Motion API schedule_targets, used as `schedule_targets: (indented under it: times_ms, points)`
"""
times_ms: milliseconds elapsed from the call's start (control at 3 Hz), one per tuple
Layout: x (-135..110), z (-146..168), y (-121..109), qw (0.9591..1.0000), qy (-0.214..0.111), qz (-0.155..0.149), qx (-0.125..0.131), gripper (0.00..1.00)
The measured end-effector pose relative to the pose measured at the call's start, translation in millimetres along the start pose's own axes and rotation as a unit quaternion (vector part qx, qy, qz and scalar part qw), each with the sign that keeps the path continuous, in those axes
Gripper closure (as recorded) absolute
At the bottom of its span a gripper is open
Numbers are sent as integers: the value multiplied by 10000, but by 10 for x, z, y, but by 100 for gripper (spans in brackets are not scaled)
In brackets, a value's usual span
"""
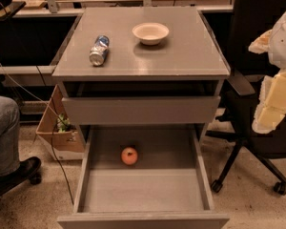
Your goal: Pick apple from middle drawer and place on counter
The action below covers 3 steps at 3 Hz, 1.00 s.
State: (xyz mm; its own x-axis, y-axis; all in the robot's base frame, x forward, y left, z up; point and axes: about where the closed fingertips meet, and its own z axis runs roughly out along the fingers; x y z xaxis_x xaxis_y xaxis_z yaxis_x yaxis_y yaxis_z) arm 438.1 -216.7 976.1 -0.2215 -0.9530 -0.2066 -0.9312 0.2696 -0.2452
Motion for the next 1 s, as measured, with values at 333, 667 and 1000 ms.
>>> schedule_targets:
  times_ms: [333, 667, 1000]
  points:
    - [6, 23, 1, 10000, -53, 46, -34, 0]
    - [24, 97, 5, 9995, -217, 190, -146, 0]
    - [31, 584, 173, 9939, -766, 543, -574, 0]
